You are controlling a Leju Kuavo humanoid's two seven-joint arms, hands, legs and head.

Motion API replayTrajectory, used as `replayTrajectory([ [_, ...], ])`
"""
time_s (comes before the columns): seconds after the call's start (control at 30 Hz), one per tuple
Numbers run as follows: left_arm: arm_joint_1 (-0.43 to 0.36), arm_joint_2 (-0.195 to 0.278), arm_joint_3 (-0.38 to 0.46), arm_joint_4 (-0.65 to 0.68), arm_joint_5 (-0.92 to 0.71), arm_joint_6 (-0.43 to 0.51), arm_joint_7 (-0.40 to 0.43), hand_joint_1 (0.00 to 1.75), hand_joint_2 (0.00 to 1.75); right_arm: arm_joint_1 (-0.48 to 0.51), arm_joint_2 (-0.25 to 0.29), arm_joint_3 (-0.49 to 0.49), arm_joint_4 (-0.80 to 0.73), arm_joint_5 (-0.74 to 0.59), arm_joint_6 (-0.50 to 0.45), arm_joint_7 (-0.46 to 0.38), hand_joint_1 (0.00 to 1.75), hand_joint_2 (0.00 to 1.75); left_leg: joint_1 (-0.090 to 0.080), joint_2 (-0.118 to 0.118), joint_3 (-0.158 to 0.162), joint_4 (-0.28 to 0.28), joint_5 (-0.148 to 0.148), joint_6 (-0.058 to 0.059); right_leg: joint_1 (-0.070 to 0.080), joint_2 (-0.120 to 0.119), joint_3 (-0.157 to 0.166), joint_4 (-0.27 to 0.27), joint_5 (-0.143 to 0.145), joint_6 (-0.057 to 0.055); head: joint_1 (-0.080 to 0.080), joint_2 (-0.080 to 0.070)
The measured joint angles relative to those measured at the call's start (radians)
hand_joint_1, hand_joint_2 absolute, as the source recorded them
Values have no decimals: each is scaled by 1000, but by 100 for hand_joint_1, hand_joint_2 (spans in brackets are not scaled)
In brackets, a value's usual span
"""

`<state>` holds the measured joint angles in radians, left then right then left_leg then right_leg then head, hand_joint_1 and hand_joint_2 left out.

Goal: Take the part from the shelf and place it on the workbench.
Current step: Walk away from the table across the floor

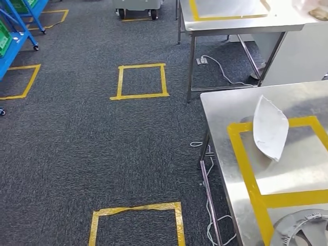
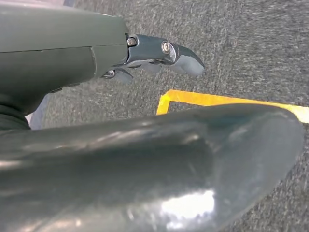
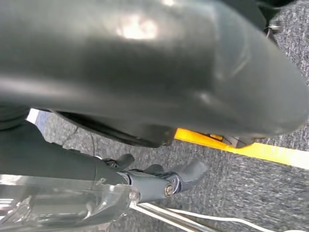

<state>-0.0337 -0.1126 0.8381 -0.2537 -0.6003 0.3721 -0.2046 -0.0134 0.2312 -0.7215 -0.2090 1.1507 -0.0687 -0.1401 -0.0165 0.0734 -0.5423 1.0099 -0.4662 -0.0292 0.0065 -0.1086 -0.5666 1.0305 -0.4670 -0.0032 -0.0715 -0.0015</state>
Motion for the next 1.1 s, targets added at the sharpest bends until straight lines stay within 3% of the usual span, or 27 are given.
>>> replayTrajectory([
  [0.03, -2, -1, 0, 0, 0, 2, -3, 0, 0, 0, 0, 0, 0, 0, 0, 0, 0, 0, -3, 13, 14, -29, 4, 2, 2, -12, 0, 1, 0, 5, 1, 0],
  [0.1, 0, -2, -1, 0, -2, 4, -7, 0, 0, -1, 0, 0, 0, 0, 0, -1, 0, 0, -5, -6, 11, -38, 7, 10, 3, -35, 3, 0, 1, 16, 2, 0],
  [0.13, 4, -3, -1, 0, -3, 5, -9, 0, 0, -2, 0, 0, 0, 0, 0, -2, 0, 0, -3, -18, 11, -40, 10, 15, 1, -27, 3, 3, -4, 22, 3, 0],
  [0.2, 5, -4, -1, 1, -5, 7, -11, 0, 0, -2, 0, 0, 0, 0, 0, -4, 0, 0, 2, -44, 12, -45, 18, 26, -3, 30, -20, 61, -43, 32, 8, 0],
  [0.23, 3, -4, -1, 1, -6, 8, -13, 0, 0, -1, 0, -1, 0, 0, 0, -4, 0, 0, 4, -57, 9, -45, 21, 30, -5, 68, -46, 121, -74, 36, 13, 0],
  [0.27, 1, -4, -2, 1, -7, 8, -14, 0, 0, 0, 0, -1, 0, 0, 0, -5, 0, 0, 3, -72, 7, -45, 23, 34, -6, 91, -79, 192, -107, 38, 15, 0],
  [0.3, 0, -5, -2, 1, -7, 9, -16, 0, 0, 1, 0, -3, 0, 0, 0, -4, 0, 0, 2, -87, 5, -45, 25, 36, -6, 101, -108, 251, -129, 38, 17, 0],
  [0.33, 1, -7, -2, 1, -7, 9, -16, 0, 0, 2, 0, -4, 0, 0, 0, -4, 0, 0, 1, -103, 3, -45, 26, 37, -5, 105, -125, 283, -133, 37, 17, 0],
  [0.37, 3, -8, -2, 1, -8, 8, -17, 0, 0, 2, 0, -5, 0, -1, 0, -4, 0, 0, -1, -119, 3, -44, 27, 38, -5, 108, -122, 274, -116, 35, 17, 0],
  [0.4, 4, -8, -2, 1, -8, 8, -18, 0, 0, 2, 0, -6, 0, -1, 0, -4, 0, 0, -2, -135, 4, -44, 27, 37, -5, 114, -100, 226, -83, 31, 17, 0],
  [0.47, 4, -10, -2, 1, -12, 8, -24, 0, 0, 1, 0, -7, 0, -1, 0, -4, 0, 0, -4, -164, 4, -43, 23, 35, -7, 153, -29, 79, -22, 22, 17, 0],
  [0.53, 3, -10, -4, 1, -19, 9, -29, 0, 0, -1, -1, -7, 0, -1, 0, -4, 0, 0, -4, -186, 1, -42, 11, 27, -7, 181, 14, -8, -17, 15, 16, 0],
  [0.6, 6, -10, -6, 1, -28, 11, -33, 0, 0, -2, -1, -8, 0, -1, 0, -5, 0, 0, 0, -204, 0, -44, 2, 16, -3, 169, 25, -21, -31, 8, 16, 0],
  [0.63, 8, -10, -8, 1, -32, 13, -34, 0, 0, -1, -1, -8, 0, -1, 0, -5, 0, 0, 2, -203, 0, -41, 0, 12, -3, 160, 33, -26, -29, 3, 16, 0],
  [0.7, 9, -10, -10, 1, -37, 14, -36, 0, 0, 2, 0, -9, 0, -1, 0, -7, 0, 0, 2, -163, -21, 11, -21, 4, -6, 135, 61, -41, -26, -4, 12, 0],
  [0.77, 6, -12, -12, 1, -44, 15, -37, 0, 0, 7, -1, -10, 0, 0, 0, -8, 0, 0, 5, -108, -98, 142, -65, -7, -7, 104, 91, -52, -39, -5, 7, 0],
  [0.8, 6, -13, -13, 1, -46, 15, -38, 0, 0, 10, -1, -10, 0, 0, 0, -8, 0, 0, 8, -95, -147, 210, -81, -12, -7, 88, 106, -56, -51, -4, 7, 0],
  [0.83, 8, -13, -13, 2, -48, 16, -39, 0, 0, 13, -2, -10, 0, 0, 0, -8, 0, 0, 12, -90, -187, 253, -79, -16, -7, 74, 121, -59, -65, -1, 7, 0],
  [0.87, 11, -14, -13, 2, -50, 17, -40, 0, 0, 14, -2, -10, 0, 0, 0, -8, 0, 0, 15, -86, -209, 260, -53, -19, -8, 61, 139, -61, -80, 2, 7, 0],
  [0.93, 18, -15, -13, 2, -54, 20, -42, 0, 0, 15, -2, -10, -1, 0, 0, -8, 0, 0, 21, -66, -198, 164, 49, -21, -10, 36, 185, -69, -114, 9, 7, 0],
  [0.97, 19, -16, -13, 2, -55, 22, -43, 0, 0, 16, -2, -10, -1, 0, 0, -9, 0, 0, 18, -39, -179, 101, 94, -22, -8, 24, 211, -74, -133, 15, 7, 0],
  [1.0, 19, -18, -13, 3, -57, 23, -44, 0, 0, 16, -3, -10, -1, 0, 0, -9, 0, 0, 15, -18, -161, 52, 119, -17, -7, 13, 234, -81, -152, 21, 8, 0],
  [1.03, 19, -20, -13, 3, -58, 23, -45, 0, 0, 15, -4, -11, -1, 0, 0, -9, 0, 0, 10, -3, -149, 23, 124, -10, -5, 3, 256, -92, -168, 28, 11, 0],
  [1.07, 17, -21, -13, 4, -58, 24, -46, 0, 0, 14, -5, -11, -1, 0, 0, -9, 0, 0, 5, -2, -142, 18, 109, -1, -4, -3, 276, -100, -176, 36, 12, 0],
  [1.1, 16, -20, -13, 4, -58, 25, -46, 0, 0, 11, -5, -11, -1, 0, 0, -10, 0, 0, 3, -17, -136, 16, 95, 10, -7, -7, 286, -95, -170, 45, 14, 0],
])
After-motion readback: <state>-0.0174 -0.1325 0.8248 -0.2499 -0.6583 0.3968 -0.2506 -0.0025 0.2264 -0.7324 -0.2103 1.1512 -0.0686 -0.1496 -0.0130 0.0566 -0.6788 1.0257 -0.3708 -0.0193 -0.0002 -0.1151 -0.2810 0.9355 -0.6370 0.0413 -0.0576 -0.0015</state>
